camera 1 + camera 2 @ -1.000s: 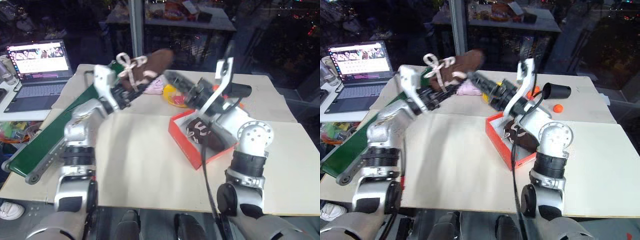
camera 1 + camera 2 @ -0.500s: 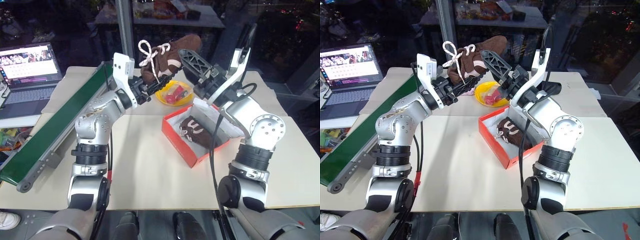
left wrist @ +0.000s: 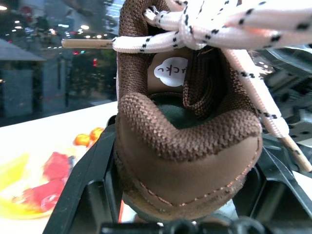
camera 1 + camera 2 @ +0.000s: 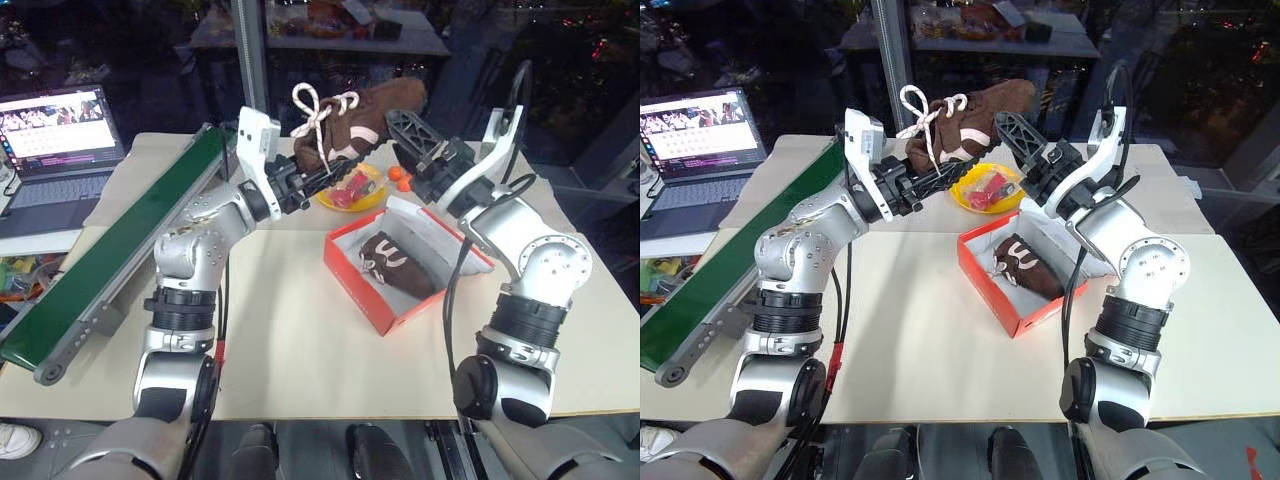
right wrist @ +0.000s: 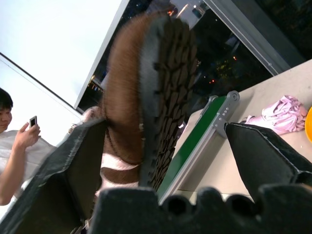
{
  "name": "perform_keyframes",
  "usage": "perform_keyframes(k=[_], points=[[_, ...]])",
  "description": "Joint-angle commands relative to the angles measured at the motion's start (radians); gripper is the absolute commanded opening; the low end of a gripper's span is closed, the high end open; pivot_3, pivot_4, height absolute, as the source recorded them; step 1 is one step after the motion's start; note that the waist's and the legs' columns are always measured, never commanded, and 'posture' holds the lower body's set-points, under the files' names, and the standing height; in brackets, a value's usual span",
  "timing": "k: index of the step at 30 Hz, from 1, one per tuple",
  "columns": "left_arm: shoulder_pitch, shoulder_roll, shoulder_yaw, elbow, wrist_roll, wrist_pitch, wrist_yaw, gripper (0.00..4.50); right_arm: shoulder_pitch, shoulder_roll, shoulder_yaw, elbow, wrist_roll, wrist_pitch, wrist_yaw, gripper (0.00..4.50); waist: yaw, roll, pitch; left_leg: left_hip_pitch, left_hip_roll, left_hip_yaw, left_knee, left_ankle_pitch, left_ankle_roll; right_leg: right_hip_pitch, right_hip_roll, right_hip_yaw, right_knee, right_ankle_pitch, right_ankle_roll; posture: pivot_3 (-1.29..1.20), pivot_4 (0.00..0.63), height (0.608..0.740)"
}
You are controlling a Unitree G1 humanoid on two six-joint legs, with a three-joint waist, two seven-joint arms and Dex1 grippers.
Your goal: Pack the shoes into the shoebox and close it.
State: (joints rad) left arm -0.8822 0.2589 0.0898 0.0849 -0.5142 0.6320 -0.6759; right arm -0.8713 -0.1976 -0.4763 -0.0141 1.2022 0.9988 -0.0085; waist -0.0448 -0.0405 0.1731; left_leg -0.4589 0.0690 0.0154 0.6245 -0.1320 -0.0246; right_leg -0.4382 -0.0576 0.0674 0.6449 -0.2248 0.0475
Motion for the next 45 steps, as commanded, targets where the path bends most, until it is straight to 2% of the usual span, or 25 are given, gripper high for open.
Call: perform_keyframes(k=[1,5,8,12,13,16,17,18,22,26,30,32,38,45], points=[[-0.001,-0.015,0.0,-0.082,-0.042,0.012,0.008,2.4,-0.028,-0.012,0.006,-0.001,0.017,-0.039,0.012,4.5,0.001,0.0,0.0,0.0,0.0,0.0,0.0,0.0,0.0,0.0,0.0,0.0,0.0,0.0,0.0,0.0,0.15,0.74],[0.023,-0.035,-0.017,-0.125,-0.053,0.04,0.024,2.4,-0.044,-0.013,0.021,0.019,0.005,-0.054,0.024,4.5,0.002,0.0,0.0,0.0,0.0,0.0,0.0,0.0,0.0,0.0,0.0,0.0,0.0,0.0,0.0,0.0,0.15,0.74],[0.032,-0.042,-0.025,-0.145,-0.059,0.054,0.038,2.4,-0.048,-0.01,0.038,0.017,-0.002,-0.064,0.034,3.8,0.002,0.0,0.0,0.0,0.0,0.0,0.0,0.0,0.0,0.0,0.0,0.0,0.0,0.0,0.0,0.0,0.15,0.74],[0.02,-0.041,-0.006,-0.137,-0.064,0.072,0.061,2.4,-0.048,-0.015,0.048,0.009,-0.008,-0.078,0.036,2.43,0.002,0.0,0.0,0.0,0.0,0.0,0.0,0.0,0.0,0.0,0.0,0.0,0.0,0.0,0.0,0.0,0.15,0.74],[0.017,-0.04,-0.001,-0.133,-0.066,0.072,0.065,3.34,-0.05,-0.019,0.047,0.009,-0.01,-0.083,0.037,2.1,0.002,0.0,0.0,0.0,0.0,0.0,0.0,0.0,0.0,0.0,0.0,0.0,0.0,0.0,0.0,0.0,0.15,0.74],[0.014,-0.037,0.013,-0.133,-0.082,0.076,0.073,4.33,-0.056,-0.033,0.047,0.013,-0.021,-0.097,0.042,1.12,0.002,0.0,0.0,0.0,0.0,0.0,0.0,0.0,0.0,0.0,0.0,0.0,0.0,0.0,0.0,0.0,0.15,0.74],[0.015,-0.035,0.021,-0.134,-0.09,0.078,0.076,4.5,-0.061,-0.043,0.048,0.019,-0.034,-0.105,0.047,0.71,0.002,0.0,0.0,0.0,0.0,0.0,0.0,0.0,0.0,0.0,0.0,0.0,0.0,0.0,0.0,0.0,0.15,0.74],[0.015,-0.033,0.025,-0.135,-0.096,0.08,0.079,4.5,-0.064,-0.051,0.05,0.023,-0.042,-0.111,0.05,0.49,0.002,0.0,0.0,0.0,0.0,0.0,0.0,0.0,0.0,0.0,0.0,0.0,0.0,0.0,0.0,0.0,0.15,0.74],[0.039,0.01,0.071,-0.146,-0.125,0.105,0.093,4.5,-0.093,-0.126,0.074,0.062,-0.125,-0.15,0.108,0.39,0.002,0.0,0.0,0.0,0.0,0.0,0.0,0.0,0.0,0.0,0.0,0.0,0.0,0.0,0.0,0.0,0.15,0.74],[0.087,0.11,0.085,-0.127,-0.08,0.106,0.098,4.5,-0.109,-0.293,0.204,0.078,-0.311,-0.188,0.271,0.39,0.0,0.001,0.0,0.0,0.0,0.0,0.0,0.0,0.0,0.0,0.0,0.0,-0.001,0.0,0.0,0.0,0.15,0.74],[0.13,0.171,0.115,-0.122,-0.08,0.112,0.1,4.5,-0.078,-0.497,0.446,0.059,-0.518,-0.206,0.526,0.38,0.001,0.001,0.001,0.0,0.0,0.001,0.0,0.0,0.0,-0.001,0.0,0.0,-0.002,0.0,0.0,0.0,0.15,0.74],[0.14,0.177,0.116,-0.131,-0.083,0.112,0.106,4.5,-0.061,-0.548,0.521,0.064,-0.579,-0.221,0.617,0.38,0.002,0.001,0.001,0.0,0.0,0.001,0.0,0.0,0.0,0.0,0.0,0.0,-0.002,0.0,0.0,0.0,0.15,0.74],[0.169,0.161,0.1,-0.174,-0.084,0.112,0.13,4.5,0.034,-0.612,0.664,0.072,-0.716,-0.256,0.808,0.38,0.007,0.001,0.001,0.0,0.0,0.001,0.0,0.0,0.0,0.0,0.0,0.001,-0.003,0.0,0.0,0.0,0.15,0.74],[0.194,0.165,0.11,-0.218,-0.096,0.127,0.157,4.5,0.091,-0.649,0.719,0.066,-0.797,-0.274,0.957,0.38,0.015,0.001,0.001,0.0,0.0,0.001,0.001,0.0,0.0,0.0,-0.001,0.001,-0.003,0.0,0.0,0.0,0.15,0.74]])
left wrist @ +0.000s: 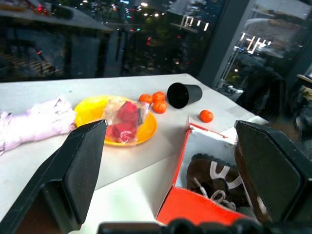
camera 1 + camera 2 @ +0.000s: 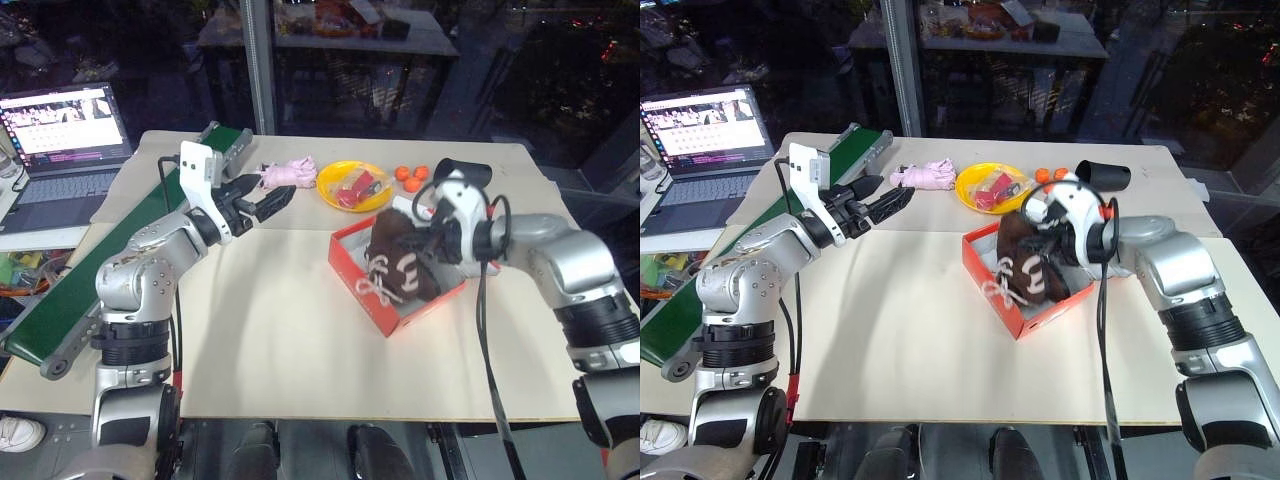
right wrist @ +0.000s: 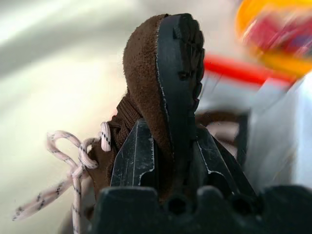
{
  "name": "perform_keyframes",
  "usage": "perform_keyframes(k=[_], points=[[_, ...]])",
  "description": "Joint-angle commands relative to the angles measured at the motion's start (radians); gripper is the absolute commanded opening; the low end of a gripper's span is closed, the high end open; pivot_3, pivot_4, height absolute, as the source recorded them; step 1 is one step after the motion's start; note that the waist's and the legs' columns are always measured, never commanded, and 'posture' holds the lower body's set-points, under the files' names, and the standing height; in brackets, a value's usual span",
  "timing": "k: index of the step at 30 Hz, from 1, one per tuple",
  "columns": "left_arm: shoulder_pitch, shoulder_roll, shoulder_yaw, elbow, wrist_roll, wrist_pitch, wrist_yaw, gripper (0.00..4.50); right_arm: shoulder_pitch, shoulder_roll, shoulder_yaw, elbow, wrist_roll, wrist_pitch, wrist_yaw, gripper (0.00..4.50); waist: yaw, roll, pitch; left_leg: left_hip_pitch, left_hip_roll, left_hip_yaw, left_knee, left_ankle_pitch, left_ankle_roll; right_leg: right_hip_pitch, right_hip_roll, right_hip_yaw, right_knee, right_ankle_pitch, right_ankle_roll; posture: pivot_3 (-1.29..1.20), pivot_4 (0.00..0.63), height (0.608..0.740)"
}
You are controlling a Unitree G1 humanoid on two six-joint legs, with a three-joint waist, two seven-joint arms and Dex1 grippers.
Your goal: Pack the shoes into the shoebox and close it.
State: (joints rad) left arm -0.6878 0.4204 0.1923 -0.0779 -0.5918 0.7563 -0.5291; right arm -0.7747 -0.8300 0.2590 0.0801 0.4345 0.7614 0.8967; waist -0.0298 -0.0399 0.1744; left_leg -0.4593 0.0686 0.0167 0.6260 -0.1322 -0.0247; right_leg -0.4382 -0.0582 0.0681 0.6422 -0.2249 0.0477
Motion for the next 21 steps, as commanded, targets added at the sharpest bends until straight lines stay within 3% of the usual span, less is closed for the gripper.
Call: perform_keyframes(k=[1,8,13,18,21], points=[[0.004,0.004,0.01,-0.063,-0.019,0.006,0.014,4.5,-0.006,-0.019,-0.009,-0.018,-0.041,-0.043,0.072,0.38,-0.001,0.0,0.0,0.0,0.0,0.0,0.0,0.0,0.0,0.0,0.0,0.0,0.0,0.0,0.0,0.0,0.15,0.74],[0.027,0.003,0.02,-0.092,-0.023,0.011,0.038,4.5,-0.034,-0.034,0.121,0.081,-0.172,-0.133,0.284,0.38,0.005,0.0,0.0,0.001,0.0,0.0,0.0,0.0,0.0,0.001,0.0,0.0,0.0,0.0,0.0,0.0,0.15,0.74],[0.045,-0.002,0.021,-0.111,-0.024,0.008,0.051,4.5,-0.048,-0.062,0.286,0.156,-0.292,-0.245,0.543,0.38,0.016,0.0,0.0,0.0,0.0,0.0,0.0,0.0,0.0,0.001,0.0,0.0,0.0,0.0,0.0,0.0,0.15,0.74],[0.069,-0.008,0.029,-0.142,-0.03,0.01,0.073,4.5,-0.087,0.023,0.358,0.293,-0.413,-0.358,0.577,0.38,0.018,-0.001,-0.001,0.002,0.0,0.0,0.001,0.0,0.0,0.002,0.0,0.0,0.0,0.0,0.0,0.0,0.15,0.74],[0.081,-0.012,0.029,-0.158,-0.031,0.011,0.084,4.5,-0.126,0.139,0.377,0.44,-0.492,-0.391,0.499,0.38,0.016,-0.003,-0.001,0.007,0.0,0.0,0.001,0.0,-0.001,0.008,0.0,-0.001,-0.001,0.0,0.0,0.0,0.15,0.74]])
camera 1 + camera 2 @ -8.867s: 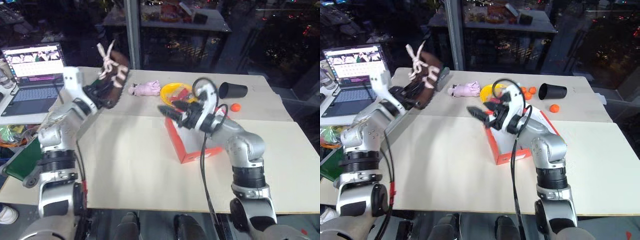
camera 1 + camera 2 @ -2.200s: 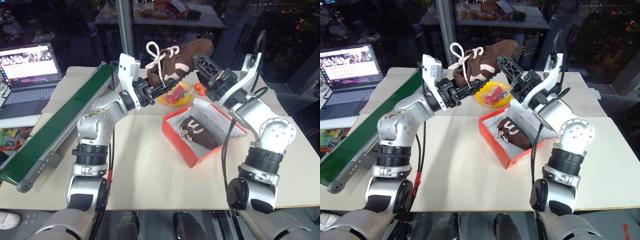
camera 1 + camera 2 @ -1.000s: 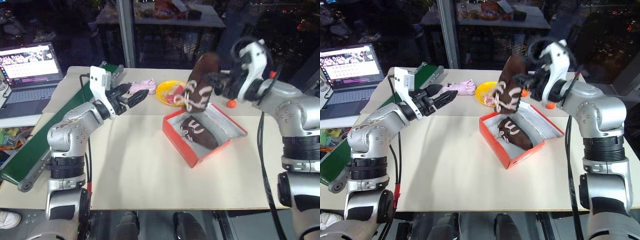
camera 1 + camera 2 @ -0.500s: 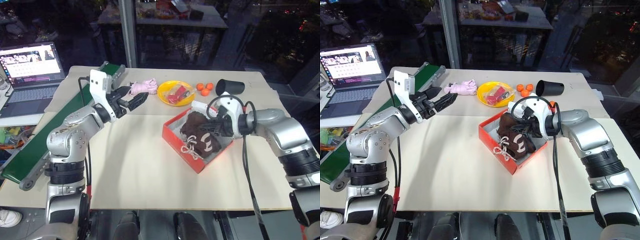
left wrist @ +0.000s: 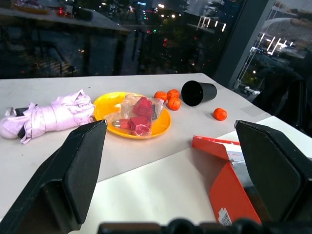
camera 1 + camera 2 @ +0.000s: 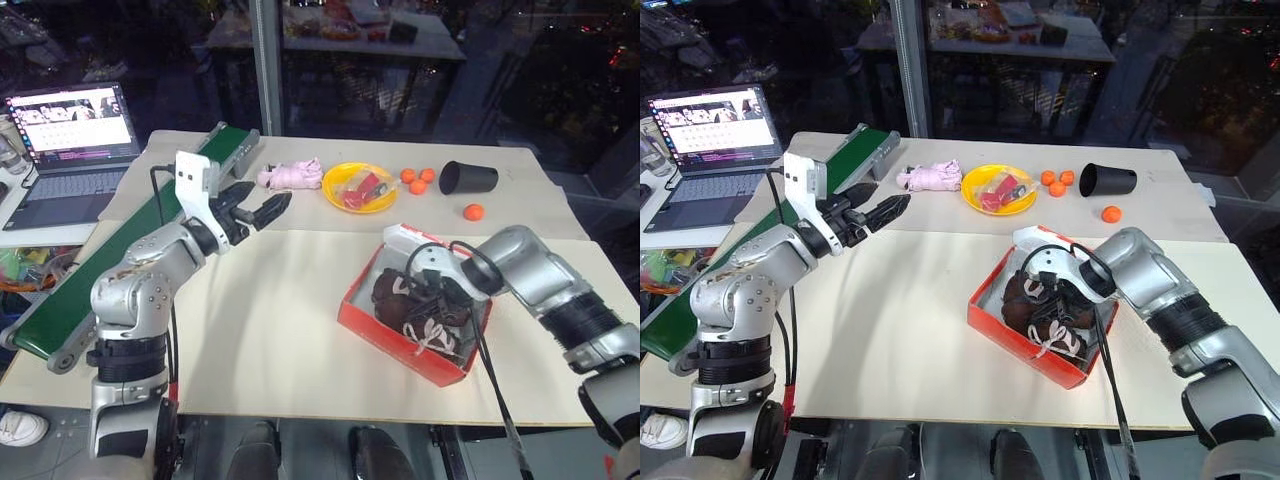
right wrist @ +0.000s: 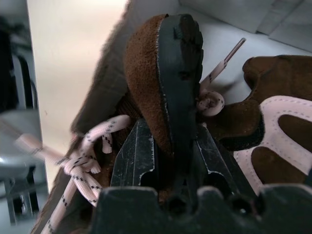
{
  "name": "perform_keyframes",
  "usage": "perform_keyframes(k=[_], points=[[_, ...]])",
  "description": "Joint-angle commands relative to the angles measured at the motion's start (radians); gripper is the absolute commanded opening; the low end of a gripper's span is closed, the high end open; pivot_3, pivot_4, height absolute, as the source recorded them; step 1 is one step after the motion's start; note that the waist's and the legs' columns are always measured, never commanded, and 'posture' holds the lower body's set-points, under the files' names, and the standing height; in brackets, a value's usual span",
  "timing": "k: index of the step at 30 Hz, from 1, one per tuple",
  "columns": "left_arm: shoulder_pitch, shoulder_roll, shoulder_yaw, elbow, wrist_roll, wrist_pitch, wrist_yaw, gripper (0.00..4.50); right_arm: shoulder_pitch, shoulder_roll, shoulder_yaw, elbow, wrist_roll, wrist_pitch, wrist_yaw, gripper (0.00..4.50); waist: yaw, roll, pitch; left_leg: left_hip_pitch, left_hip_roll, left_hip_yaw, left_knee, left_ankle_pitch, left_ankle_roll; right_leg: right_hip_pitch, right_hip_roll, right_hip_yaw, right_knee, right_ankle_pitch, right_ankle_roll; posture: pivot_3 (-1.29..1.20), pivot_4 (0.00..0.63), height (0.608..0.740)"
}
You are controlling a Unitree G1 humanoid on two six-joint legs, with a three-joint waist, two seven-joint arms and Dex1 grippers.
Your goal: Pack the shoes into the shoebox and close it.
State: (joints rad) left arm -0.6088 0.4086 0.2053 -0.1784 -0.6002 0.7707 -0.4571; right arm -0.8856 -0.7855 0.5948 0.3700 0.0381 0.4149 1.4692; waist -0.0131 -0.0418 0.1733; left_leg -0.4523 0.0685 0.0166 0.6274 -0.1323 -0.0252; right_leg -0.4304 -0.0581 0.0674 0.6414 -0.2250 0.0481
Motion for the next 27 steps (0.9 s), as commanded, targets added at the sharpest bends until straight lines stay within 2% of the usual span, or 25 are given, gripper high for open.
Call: perform_keyframes(k=[1,4,6,7,8,9,10,12,15,19,20,21,24,26,27], points=[[0.007,-0.002,0.016,-0.063,-0.024,-0.004,0.016,4.5,-0.029,0.14,0.047,0.212,-0.127,-0.066,-0.114,0.38,-0.002,-0.003,-0.001,0.004,0.0,0.0,0.0,0.0,0.0,0.004,0.0,0.0,-0.001,0.0,0.0,0.0,0.15,0.74],[0.019,-0.003,0.012,-0.078,-0.024,-0.002,0.025,4.5,-0.058,0.249,0.021,0.356,-0.176,-0.106,-0.211,0.38,-0.012,-0.013,-0.008,0.012,0.0,0.0,-0.002,-0.001,-0.001,0.01,0.0,0.0,-0.001,-0.003,0.004,0.0,0.15,0.74],[0.027,0.0,0.008,-0.09,-0.026,0.002,0.027,4.5,-0.076,0.309,-0.011,0.424,-0.187,-0.113,-0.264,1.36,-0.028,-0.023,-0.014,0.016,0.001,0.0,-0.002,-0.001,-0.001,0.013,0.001,0.0,-0.001,-0.003,0.003,0.0,0.15,0.74],[0.035,0.01,0.001,-0.097,-0.026,0.009,0.019,4.5,-0.087,0.336,-0.037,0.447,-0.182,-0.108,-0.293,1.58,-0.036,-0.024,-0.014,0.019,0.002,0.0,-0.002,-0.003,-0.004,0.017,0.001,0.0,-0.001,-0.003,0.003,0.0,0.15,0.74],[0.041,0.017,-0.004,-0.102,-0.027,0.013,0.013,4.5,-0.095,0.355,-0.057,0.464,-0.18,-0.109,-0.312,2.07,-0.042,-0.024,-0.014,0.024,0.002,0.0,-0.002,-0.005,-0.008,0.022,0.001,0.0,-0.001,-0.003,0.003,0.0,0.15,0.74],[0.046,0.026,-0.011,-0.105,-0.026,0.017,0.004,4.5,-0.103,0.366,-0.077,0.471,-0.177,-0.106,-0.325,2.18,-0.051,-0.024,-0.014,0.028,0.002,0.0,-0.002,-0.006,-0.009,0.025,0.001,0.0,-0.002,-0.005,-0.002,0.0,0.15,0.74],[0.051,0.034,-0.016,-0.11,-0.028,0.022,-0.004,4.5,-0.108,0.371,-0.097,0.469,-0.17,-0.099,-0.334,2.62,-0.056,-0.023,-0.014,0.031,0.002,0.0,-0.002,-0.007,-0.011,0.027,0.0,0.0,-0.001,-0.006,-0.004,0.0,0.15,0.74],[0.057,0.043,-0.021,-0.115,-0.035,0.03,-0.012,4.5,-0.115,0.37,-0.13,0.45,-0.156,-0.074,-0.328,3.27,-0.059,-0.021,-0.012,0.031,0.001,0.0,-0.002,-0.007,-0.011,0.026,0.0,0.0,0.0,-0.005,-0.006,0.0,0.15,0.74],[0.065,0.082,-0.071,-0.108,-0.025,0.043,-0.066,4.5,-0.125,0.341,-0.228,0.297,-0.082,0.069,-0.304,4.32,-0.057,-0.015,-0.008,0.03,0.001,0.0,-0.002,-0.007,-0.011,0.024,0.0,0.0,0.001,-0.004,-0.006,0.0,0.15,0.74],[0.049,0.107,-0.118,-0.07,-0.007,0.029,-0.114,4.5,-0.125,0.314,-0.349,0.087,-0.006,0.293,-0.342,4.43,-0.049,-0.01,-0.005,0.019,0.0,0.0,-0.002,-0.006,-0.011,0.011,0.0,0.002,0.005,-0.005,-0.005,0.0,0.15,0.74],[0.041,0.111,-0.132,-0.055,0.003,0.02,-0.128,4.5,-0.123,0.301,-0.386,0.024,0.021,0.36,-0.353,4.43,-0.047,-0.009,-0.005,0.015,0.0,-0.001,-0.002,-0.002,-0.003,0.007,0.001,0.002,0.007,-0.001,0.0,0.0,0.15,0.74],[0.032,0.113,-0.143,-0.041,0.011,0.012,-0.141,4.5,-0.122,0.291,-0.423,-0.03,0.046,0.422,-0.368,4.43,-0.045,-0.009,-0.005,0.014,0.0,-0.002,-0.002,-0.001,-0.002,0.007,0.002,0.002,0.007,-0.002,-0.002,0.0,0.15,0.74],[-0.01,0.107,-0.184,0.018,0.035,-0.012,-0.189,4.5,-0.107,0.224,-0.545,-0.208,0.122,0.611,-0.403,4.43,-0.031,-0.007,-0.004,0.008,0.0,-0.002,-0.004,-0.002,-0.002,0.002,0.002,0.002,0.006,-0.004,-0.003,0.0,0.15,0.74],[-0.026,0.105,-0.199,0.043,0.044,-0.022,-0.215,4.5,-0.085,0.182,-0.574,-0.29,0.153,0.679,-0.417,4.43,-0.021,-0.006,-0.003,0.003,0.0,-0.002,-0.004,-0.004,-0.002,-0.002,0.002,0.002,0.005,-0.004,-0.003,0.0,0.15,0.74],[-0.036,0.106,-0.216,0.056,0.049,-0.029,-0.24,4.5,-0.049,0.12,-0.575,-0.352,0.155,0.686,-0.406,4.43,-0.015,-0.006,-0.003,0.002,-0.001,-0.002,-0.004,-0.005,-0.001,-0.003,0.001,0.002,0.005,-0.004,-0.003,0.0,0.15,0.74]])
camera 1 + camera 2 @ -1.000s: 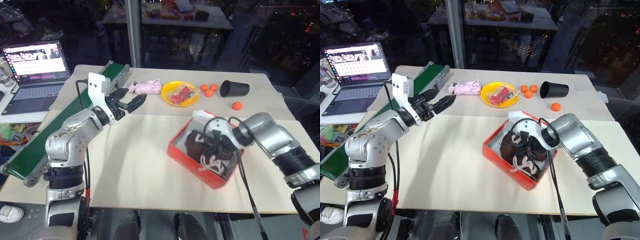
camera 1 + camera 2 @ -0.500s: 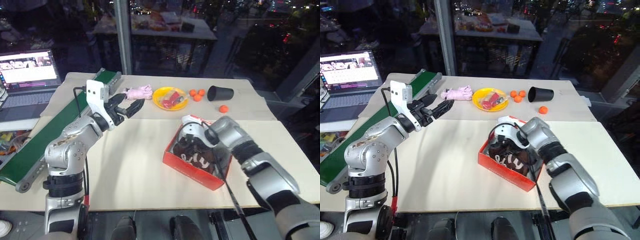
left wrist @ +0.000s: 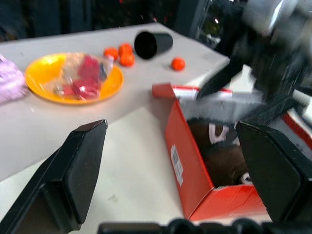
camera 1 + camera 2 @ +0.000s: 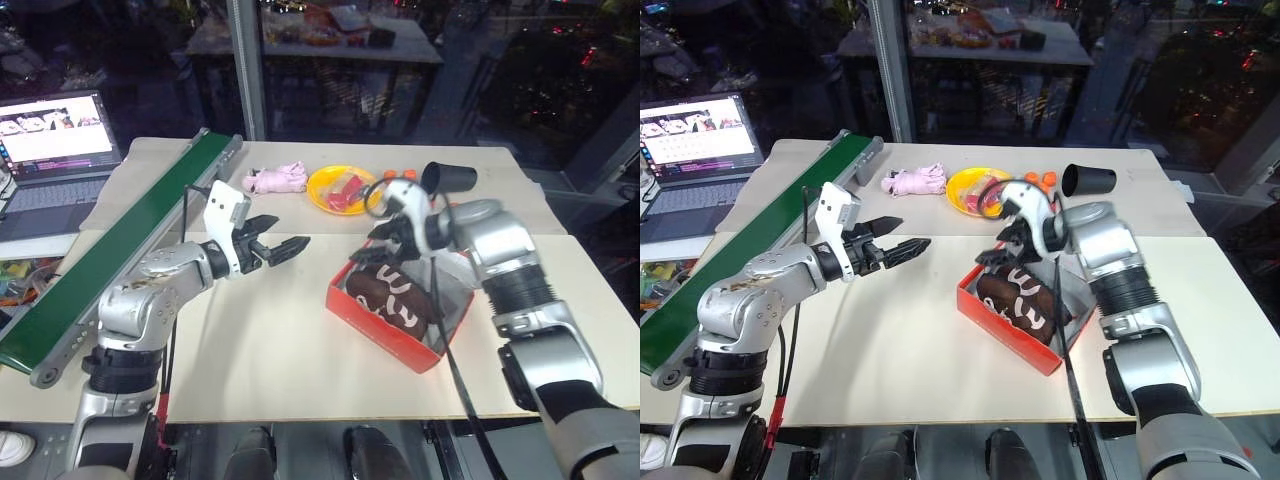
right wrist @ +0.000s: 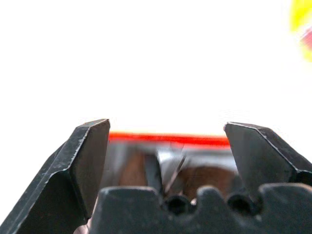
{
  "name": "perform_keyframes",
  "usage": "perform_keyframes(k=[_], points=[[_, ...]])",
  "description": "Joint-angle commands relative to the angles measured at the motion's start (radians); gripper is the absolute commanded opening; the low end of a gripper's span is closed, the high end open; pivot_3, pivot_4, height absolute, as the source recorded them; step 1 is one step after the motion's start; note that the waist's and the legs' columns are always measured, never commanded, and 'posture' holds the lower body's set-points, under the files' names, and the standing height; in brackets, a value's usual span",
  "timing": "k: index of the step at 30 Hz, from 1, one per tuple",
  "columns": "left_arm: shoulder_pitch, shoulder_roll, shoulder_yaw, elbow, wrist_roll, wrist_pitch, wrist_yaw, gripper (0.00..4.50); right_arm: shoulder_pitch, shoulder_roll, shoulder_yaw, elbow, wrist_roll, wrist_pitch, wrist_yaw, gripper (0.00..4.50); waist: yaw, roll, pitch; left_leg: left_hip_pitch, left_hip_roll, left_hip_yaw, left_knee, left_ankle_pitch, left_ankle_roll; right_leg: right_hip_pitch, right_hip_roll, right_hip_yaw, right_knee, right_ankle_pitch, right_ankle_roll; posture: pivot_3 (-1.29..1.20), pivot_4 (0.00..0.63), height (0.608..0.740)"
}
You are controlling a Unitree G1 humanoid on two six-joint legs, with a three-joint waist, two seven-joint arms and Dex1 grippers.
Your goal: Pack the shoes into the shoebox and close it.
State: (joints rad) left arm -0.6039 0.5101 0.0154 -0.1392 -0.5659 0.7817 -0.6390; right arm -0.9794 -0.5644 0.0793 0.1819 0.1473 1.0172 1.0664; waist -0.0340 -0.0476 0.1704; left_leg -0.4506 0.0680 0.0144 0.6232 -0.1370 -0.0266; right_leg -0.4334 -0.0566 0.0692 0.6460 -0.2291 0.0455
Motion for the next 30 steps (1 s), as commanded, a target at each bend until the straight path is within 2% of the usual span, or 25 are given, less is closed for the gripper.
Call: perform_keyframes(k=[1,4,6,9,14,17,19,20,24,26,30], points=[[-0.05,0.004,-0.04,0.028,0.019,-0.045,-0.083,4.5,0.08,-0.163,-0.056,-0.215,0.042,0.081,0.002,4.43,0.014,0.0,0.0,-0.002,0.0,0.0,0.0,0.0,0.0,-0.002,0.0,0.0,-0.001,0.0,0.0,0.0,0.15,0.74],[-0.067,0.01,-0.075,0.047,0.022,-0.059,-0.159,4.5,0.173,-0.324,-0.058,-0.295,0.017,0.041,-0.003,4.43,0.031,0.001,0.001,-0.006,-0.001,0.001,0.001,-0.001,0.0,-0.005,-0.001,0.0,-0.003,0.0,0.001,0.0,0.15,0.74],[-0.078,0.023,-0.109,0.055,0.018,-0.065,-0.239,4.5,0.241,-0.426,-0.126,-0.336,0.022,0.057,-0.019,4.43,0.034,0.003,0.002,-0.008,-0.002,0.002,0.003,-0.001,0.0,-0.005,-0.002,0.0,-0.004,0.0,0.001,0.0,0.15,0.74],[-0.094,0.037,-0.142,0.074,0.027,-0.082,-0.321,4.5,0.344,-0.489,-0.229,-0.376,0.034,0.074,-0.07,3.7,0.03,0.006,0.004,-0.008,-0.002,0.002,0.004,0.0,0.001,-0.005,-0.003,0.001,-0.004,0.0,0.001,0.0,0.15,0.74],[-0.127,0.04,-0.163,0.1,0.038,-0.089,-0.387,4.5,0.677,-0.502,-0.383,-0.472,-0.001,-0.014,-0.153,1.94,0.021,0.006,0.003,-0.005,-0.001,0.001,0.005,0.001,0.002,-0.003,-0.001,0.001,-0.003,-0.002,0.006,0.0,0.15,0.74],[-0.133,0.04,-0.165,0.106,0.045,-0.09,-0.401,4.5,0.824,-0.458,-0.394,-0.543,0.017,-0.059,-0.179,1.03,0.015,0.007,0.003,-0.004,-0.001,0.001,0.006,0.001,0.002,-0.002,-0.001,0.002,-0.002,-0.002,0.007,0.0,0.15,0.74],[-0.137,0.037,-0.162,0.106,0.05,-0.087,-0.403,4.5,0.881,-0.413,-0.365,-0.551,0.017,-0.092,-0.213,0.24,0.008,0.007,0.003,-0.004,-0.001,0.001,0.006,0.001,0.002,-0.002,-0.001,0.003,-0.002,-0.002,0.008,0.0,0.15,0.74],[-0.139,0.035,-0.161,0.105,0.053,-0.085,-0.403,4.5,0.9,-0.397,-0.35,-0.548,0.012,-0.111,-0.227,0.08,0.007,0.007,0.003,-0.003,-0.001,0.001,0.007,0.001,0.002,-0.002,-0.001,0.003,-0.001,-0.002,0.008,0.0,0.15,0.74],[-0.135,0.045,-0.152,0.079,0.054,-0.071,-0.399,4.5,0.893,-0.297,-0.237,-0.405,-0.044,-0.265,-0.323,0.08,0.005,0.007,0.003,0.001,-0.001,0.001,0.007,0.001,0.002,0.004,-0.001,0.002,-0.002,-0.002,0.009,0.0,0.15,0.74],[-0.133,0.056,-0.146,0.07,0.054,-0.065,-0.398,4.5,0.87,-0.27,-0.176,-0.337,-0.081,-0.342,-0.349,0.08,0.004,0.007,0.003,0.006,-0.001,0.001,0.006,0.001,0.002,0.009,-0.001,0.002,-0.004,-0.003,0.008,0.0,0.15,0.74],[-0.123,0.079,-0.126,0.048,0.049,-0.047,-0.381,4.5,0.823,-0.261,-0.083,-0.238,-0.169,-0.448,-0.403,0.08,0.003,0.007,0.003,0.006,-0.002,0.001,0.006,0.001,0.002,0.009,-0.001,0.002,-0.004,-0.006,0.003,0.0,0.15,0.74]])
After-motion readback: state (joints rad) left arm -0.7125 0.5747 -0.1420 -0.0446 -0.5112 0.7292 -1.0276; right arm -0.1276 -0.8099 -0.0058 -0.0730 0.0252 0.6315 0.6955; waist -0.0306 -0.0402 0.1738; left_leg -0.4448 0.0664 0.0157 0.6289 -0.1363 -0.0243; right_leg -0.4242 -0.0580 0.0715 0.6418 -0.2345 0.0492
